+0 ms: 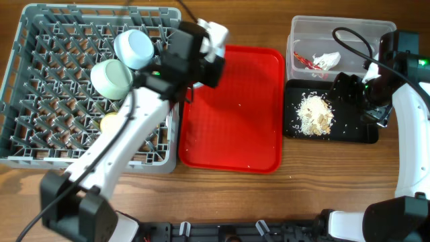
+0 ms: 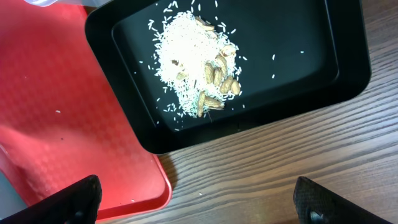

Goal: Sort waste into correct bins and load items into the dishwasher rack
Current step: 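Lift the plate off the red tray and carry it left, then stand the plate upright in the rack slots and release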

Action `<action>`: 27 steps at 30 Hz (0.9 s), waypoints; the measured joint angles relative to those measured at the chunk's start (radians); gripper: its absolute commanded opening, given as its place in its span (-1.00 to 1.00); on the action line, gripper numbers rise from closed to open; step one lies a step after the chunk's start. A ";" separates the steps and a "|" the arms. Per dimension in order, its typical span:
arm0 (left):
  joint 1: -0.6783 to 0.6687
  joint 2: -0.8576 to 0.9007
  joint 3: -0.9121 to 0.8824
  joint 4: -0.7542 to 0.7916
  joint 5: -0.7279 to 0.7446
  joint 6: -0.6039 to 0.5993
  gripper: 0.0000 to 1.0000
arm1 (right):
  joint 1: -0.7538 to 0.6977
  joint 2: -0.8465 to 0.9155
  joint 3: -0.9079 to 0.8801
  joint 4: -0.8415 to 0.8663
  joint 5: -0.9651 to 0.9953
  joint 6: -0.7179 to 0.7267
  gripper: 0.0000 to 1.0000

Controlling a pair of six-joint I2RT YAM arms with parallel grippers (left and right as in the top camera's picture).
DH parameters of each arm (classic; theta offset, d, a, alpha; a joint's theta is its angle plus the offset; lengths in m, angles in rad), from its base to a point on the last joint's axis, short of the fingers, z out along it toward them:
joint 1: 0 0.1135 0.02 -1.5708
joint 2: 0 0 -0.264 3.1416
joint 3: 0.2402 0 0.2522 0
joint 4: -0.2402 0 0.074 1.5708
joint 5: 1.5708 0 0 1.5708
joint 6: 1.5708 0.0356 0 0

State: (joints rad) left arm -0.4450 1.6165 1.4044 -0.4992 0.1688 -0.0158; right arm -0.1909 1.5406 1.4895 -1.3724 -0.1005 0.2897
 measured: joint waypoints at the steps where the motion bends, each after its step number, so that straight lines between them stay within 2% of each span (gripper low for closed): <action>1: 0.030 -0.018 0.000 0.010 0.023 -0.029 -0.92 | 0.000 0.000 0.000 0.000 0.000 0.000 0.99; 10: 0.356 -0.062 0.003 0.066 0.359 -0.354 -0.92 | 0.000 0.000 0.000 0.000 0.000 0.000 0.99; 15: 0.417 -0.019 0.003 0.074 0.550 -0.403 -0.92 | 0.000 0.000 0.000 0.000 0.000 0.000 0.99; 20: 0.419 0.048 0.003 0.074 0.623 -0.433 -0.92 | 0.000 0.000 0.000 0.000 0.000 0.000 0.99; 21: 0.419 0.060 0.003 0.074 0.626 -0.435 -0.85 | 0.000 0.000 0.000 0.000 0.000 0.000 0.99; 22: 0.419 0.071 0.003 0.074 0.625 -0.436 -0.63 | 0.000 0.000 0.000 0.000 0.000 0.000 0.99; 24: 0.419 0.087 0.003 0.065 0.597 -0.434 -0.63 | 0.000 0.000 0.000 0.000 0.000 0.000 1.00; 26: 0.419 0.105 0.003 0.044 0.526 -0.439 -0.36 | 0.000 0.000 0.000 -0.001 0.000 0.000 0.99; 27: 0.419 0.109 0.003 0.043 0.499 -0.427 -0.08 | 0.000 0.000 0.000 0.000 0.000 0.000 0.99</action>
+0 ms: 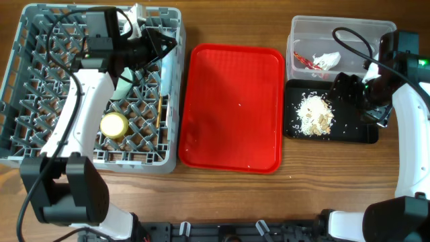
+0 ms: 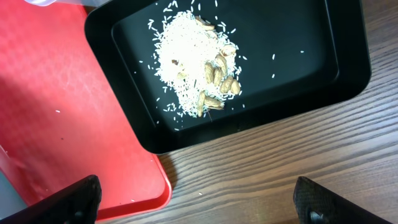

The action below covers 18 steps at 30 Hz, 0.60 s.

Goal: Sort waste into correct bins and load items into the dishwasher rack
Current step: 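Stand the plate upright in the rack slots and release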

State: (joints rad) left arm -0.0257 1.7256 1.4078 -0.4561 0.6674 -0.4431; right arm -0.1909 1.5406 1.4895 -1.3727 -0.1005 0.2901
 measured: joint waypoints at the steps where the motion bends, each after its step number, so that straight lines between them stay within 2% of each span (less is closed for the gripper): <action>1: 0.000 0.004 0.000 0.001 -0.025 0.014 1.00 | 0.000 0.000 0.000 -0.001 0.000 0.000 1.00; 3: 0.001 0.005 0.000 0.011 -0.056 0.075 1.00 | 0.000 0.000 0.000 -0.001 0.000 0.000 0.99; 7: 0.024 -0.006 0.000 0.011 -0.092 0.121 1.00 | 0.000 0.000 0.000 0.000 0.000 0.000 0.99; 11: 0.034 -0.115 0.000 -0.024 -0.113 0.166 1.00 | 0.000 0.000 0.000 0.018 -0.010 0.000 0.99; 14: 0.027 -0.237 0.007 -0.132 -0.132 0.200 1.00 | 0.000 0.000 0.000 0.051 -0.074 -0.006 0.99; 18: 0.000 -0.288 0.016 -0.338 -0.332 0.218 1.00 | 0.007 0.000 0.000 0.105 -0.185 -0.061 0.99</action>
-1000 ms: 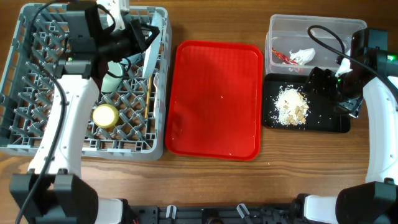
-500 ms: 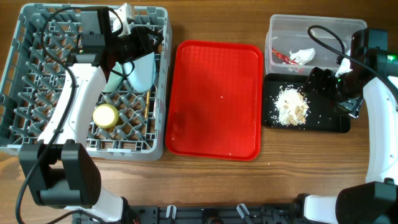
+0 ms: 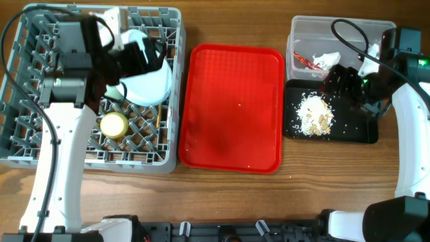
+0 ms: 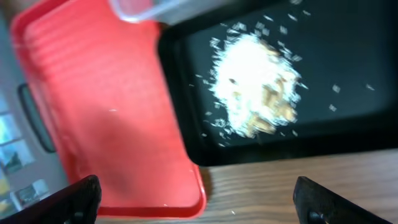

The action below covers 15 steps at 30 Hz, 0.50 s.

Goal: Sort waste into correct bins and load items into the dishwasher rack
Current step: 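Stand the plate upright in the rack slots and release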

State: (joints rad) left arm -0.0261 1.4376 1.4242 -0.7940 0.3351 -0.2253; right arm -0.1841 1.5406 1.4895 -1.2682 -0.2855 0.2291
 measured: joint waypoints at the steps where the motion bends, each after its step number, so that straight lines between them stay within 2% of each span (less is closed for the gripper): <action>1: -0.003 0.002 0.000 -0.045 -0.063 0.000 1.00 | 0.007 0.000 0.000 0.013 -0.014 -0.008 1.00; 4: -0.001 0.002 0.000 -0.115 -0.211 -0.023 1.00 | 0.035 0.000 0.000 0.032 -0.042 -0.020 0.99; 6: 0.032 0.002 0.000 -0.134 -0.294 -0.071 0.80 | 0.045 0.000 0.000 0.035 -0.053 -0.023 1.00; 7: 0.058 0.002 0.000 -0.130 -0.315 -0.084 0.60 | 0.045 0.000 0.000 0.035 -0.055 -0.024 1.00; 8: 0.086 0.003 0.000 -0.124 -0.331 -0.093 0.22 | 0.045 0.000 0.000 0.035 -0.054 -0.026 0.99; 9: 0.109 0.003 0.000 -0.114 -0.339 -0.103 -0.31 | 0.045 0.000 0.000 0.035 -0.055 -0.026 1.00; 10: 0.133 0.003 0.000 -0.103 -0.345 -0.117 -0.68 | 0.045 0.000 0.000 0.035 -0.055 -0.026 0.99; 11: 0.156 0.004 0.000 -0.096 -0.349 -0.128 -0.78 | 0.045 0.000 0.000 0.035 -0.055 -0.026 0.99; 15: 0.243 0.034 0.000 -0.072 -0.356 -0.180 -0.92 | 0.045 0.000 0.000 0.035 -0.055 -0.026 0.99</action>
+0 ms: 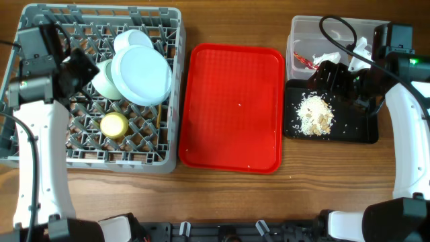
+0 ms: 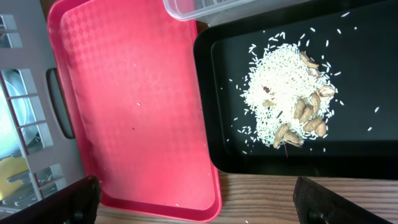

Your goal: Sort waste into correct bins and load items into the dishwasher rack

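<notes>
The grey dishwasher rack (image 1: 20, 156) at the left holds a white bowl (image 1: 141, 75) leaning on two white cups (image 1: 106, 81), and a yellow lid (image 1: 114, 124). My left gripper (image 1: 79, 67) hovers over the rack left of the cups, apart from them and open. The red tray (image 1: 235, 107) (image 2: 137, 106) in the middle carries only crumbs. The black tray (image 1: 363, 131) holds rice and peanuts (image 1: 314, 113) (image 2: 280, 93). My right gripper (image 1: 334, 77) (image 2: 199, 208) hangs above the black tray's back edge, wide open, nothing between its fingers (image 2: 74, 199).
A clear bin (image 1: 302, 30) (image 2: 205, 7) behind the black tray holds a red wrapper and a crumpled tissue (image 1: 327, 58). Bare wooden table (image 1: 322, 175) lies along the front. A cable loops over the clear bin.
The white bowl has left my left gripper and now rests in the rack against the cups. The left arm has moved to the rack's left side. My right gripper has shifted slightly toward the red tray.
My left gripper was at the rack's right back corner by the red tray with something white. Then it was over the rack's back, then holding the white bowl above the rack's middle. Now the bowl sits in the rack. The right gripper stayed open over the black tray.
</notes>
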Action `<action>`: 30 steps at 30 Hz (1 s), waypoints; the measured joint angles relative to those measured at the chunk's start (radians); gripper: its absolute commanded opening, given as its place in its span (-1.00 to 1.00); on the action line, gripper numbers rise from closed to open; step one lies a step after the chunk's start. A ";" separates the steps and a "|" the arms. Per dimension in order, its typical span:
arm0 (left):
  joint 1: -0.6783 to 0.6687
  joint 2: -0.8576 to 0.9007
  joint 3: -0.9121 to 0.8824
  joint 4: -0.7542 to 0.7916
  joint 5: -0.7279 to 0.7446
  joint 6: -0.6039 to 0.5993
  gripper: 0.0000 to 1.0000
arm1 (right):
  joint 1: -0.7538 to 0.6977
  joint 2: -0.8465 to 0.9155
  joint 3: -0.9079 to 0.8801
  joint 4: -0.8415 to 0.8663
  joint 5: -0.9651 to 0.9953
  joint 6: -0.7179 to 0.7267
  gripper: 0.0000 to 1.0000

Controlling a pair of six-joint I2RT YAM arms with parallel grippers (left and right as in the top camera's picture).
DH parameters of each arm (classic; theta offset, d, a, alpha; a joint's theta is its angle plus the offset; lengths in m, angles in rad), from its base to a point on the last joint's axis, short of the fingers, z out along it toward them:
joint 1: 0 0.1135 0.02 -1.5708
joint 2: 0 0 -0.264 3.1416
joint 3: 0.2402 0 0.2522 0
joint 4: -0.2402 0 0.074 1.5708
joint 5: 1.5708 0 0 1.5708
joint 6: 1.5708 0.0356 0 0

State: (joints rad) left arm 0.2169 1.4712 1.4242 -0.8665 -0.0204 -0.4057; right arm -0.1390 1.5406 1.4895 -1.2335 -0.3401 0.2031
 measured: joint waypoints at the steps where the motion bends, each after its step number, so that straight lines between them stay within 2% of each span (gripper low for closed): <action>1: 0.018 0.028 0.000 0.005 -0.002 -0.013 -0.92 | 0.000 0.000 0.000 0.000 0.000 0.000 0.99; 5: 0.028 0.141 0.000 0.034 0.051 -0.027 -0.92 | 0.000 0.000 0.000 -0.004 0.000 0.000 0.99; 9: 0.026 0.261 0.000 0.097 0.281 -0.026 -0.92 | 0.000 0.000 0.000 -0.003 0.000 0.000 0.99; 21: -0.043 0.278 0.000 0.217 0.763 0.031 -0.92 | 0.000 0.000 0.000 -0.004 0.000 0.000 0.99; 23: -0.055 0.278 0.000 0.220 0.801 0.037 -0.89 | 0.000 0.000 0.000 -0.004 0.000 0.000 0.99; 26: -0.081 0.278 0.000 0.220 0.858 0.058 -0.72 | 0.000 0.000 0.000 -0.004 0.000 0.000 0.99; 28: -0.104 0.278 0.000 0.221 0.908 0.091 -0.78 | 0.000 0.000 0.000 -0.004 0.000 0.000 1.00; 30: -0.119 0.278 0.000 0.233 0.937 0.103 -0.71 | 0.000 0.000 0.000 -0.004 0.000 0.000 1.00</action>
State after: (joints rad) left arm 0.0975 1.7489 1.4242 -0.6331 0.9165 -0.3031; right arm -0.1390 1.5406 1.4891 -1.2377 -0.3401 0.2028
